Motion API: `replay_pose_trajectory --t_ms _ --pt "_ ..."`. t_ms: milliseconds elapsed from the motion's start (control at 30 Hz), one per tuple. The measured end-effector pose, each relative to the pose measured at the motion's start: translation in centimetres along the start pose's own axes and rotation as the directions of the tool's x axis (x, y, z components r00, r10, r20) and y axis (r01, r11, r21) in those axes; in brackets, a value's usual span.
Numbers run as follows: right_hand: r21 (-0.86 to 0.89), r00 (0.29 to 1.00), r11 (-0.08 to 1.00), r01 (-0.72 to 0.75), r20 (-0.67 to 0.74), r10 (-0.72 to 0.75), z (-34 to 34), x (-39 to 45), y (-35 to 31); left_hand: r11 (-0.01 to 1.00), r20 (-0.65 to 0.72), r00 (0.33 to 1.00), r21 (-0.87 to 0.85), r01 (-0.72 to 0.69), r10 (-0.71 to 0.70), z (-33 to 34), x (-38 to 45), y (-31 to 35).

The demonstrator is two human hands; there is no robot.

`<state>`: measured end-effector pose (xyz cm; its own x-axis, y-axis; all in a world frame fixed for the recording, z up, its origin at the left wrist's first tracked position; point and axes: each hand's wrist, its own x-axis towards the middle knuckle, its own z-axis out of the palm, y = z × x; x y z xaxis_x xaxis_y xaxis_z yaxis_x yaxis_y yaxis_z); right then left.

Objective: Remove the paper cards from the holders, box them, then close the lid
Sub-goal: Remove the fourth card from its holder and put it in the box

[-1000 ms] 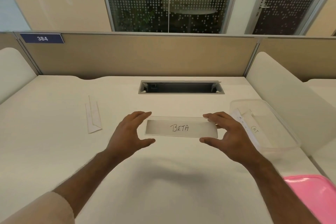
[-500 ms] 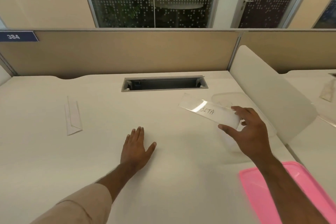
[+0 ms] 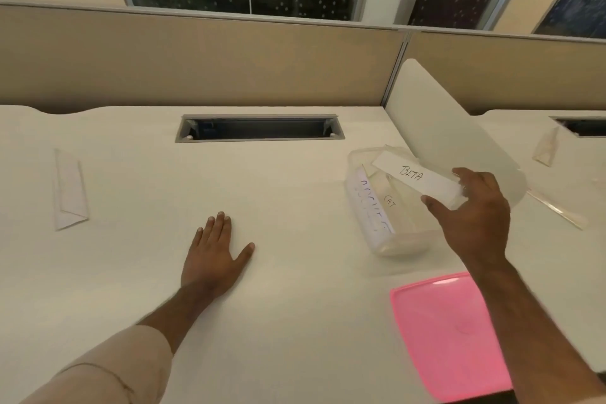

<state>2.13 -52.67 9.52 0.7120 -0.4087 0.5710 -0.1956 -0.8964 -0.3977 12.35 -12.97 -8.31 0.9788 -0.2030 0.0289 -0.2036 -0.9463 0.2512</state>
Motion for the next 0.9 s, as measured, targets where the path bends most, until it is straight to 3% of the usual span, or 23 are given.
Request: replay_pose_trajectory --t_ms 200,433,667,767,900 --pt "-0.206 1.000 0.978 0.011 0.007 -0.010 2.6 0.0 0.7 1.000 0.007 1.000 -0.004 0.015 -0.014 -0.1 0.0 0.0" --pt "-0.255 0.983 0.959 -0.123 0.103 0.154 6.0 -0.4 1.0 1.000 0.010 1.000 0.013 0.018 -0.018 -0.1 0.1 0.1" --pt "-0.348 0.855 0.883 -0.316 0.300 0.424 7.3 0.5 0.8 1.000 0.008 1.000 0.008 0.019 -0.019 -0.3 0.1 0.2" --pt "-0.372 0.800 0.866 -0.334 0.373 0.469 7.7 1.1 1.4 1.000 0.002 1.000 -0.006 0.017 -0.017 -0.3 0.0 0.1" --pt "-0.366 0.778 0.865 -0.342 0.406 0.480 8.2 1.2 1.9 1.000 0.003 1.000 -0.019 0.018 -0.018 -0.3 0.0 0.1"
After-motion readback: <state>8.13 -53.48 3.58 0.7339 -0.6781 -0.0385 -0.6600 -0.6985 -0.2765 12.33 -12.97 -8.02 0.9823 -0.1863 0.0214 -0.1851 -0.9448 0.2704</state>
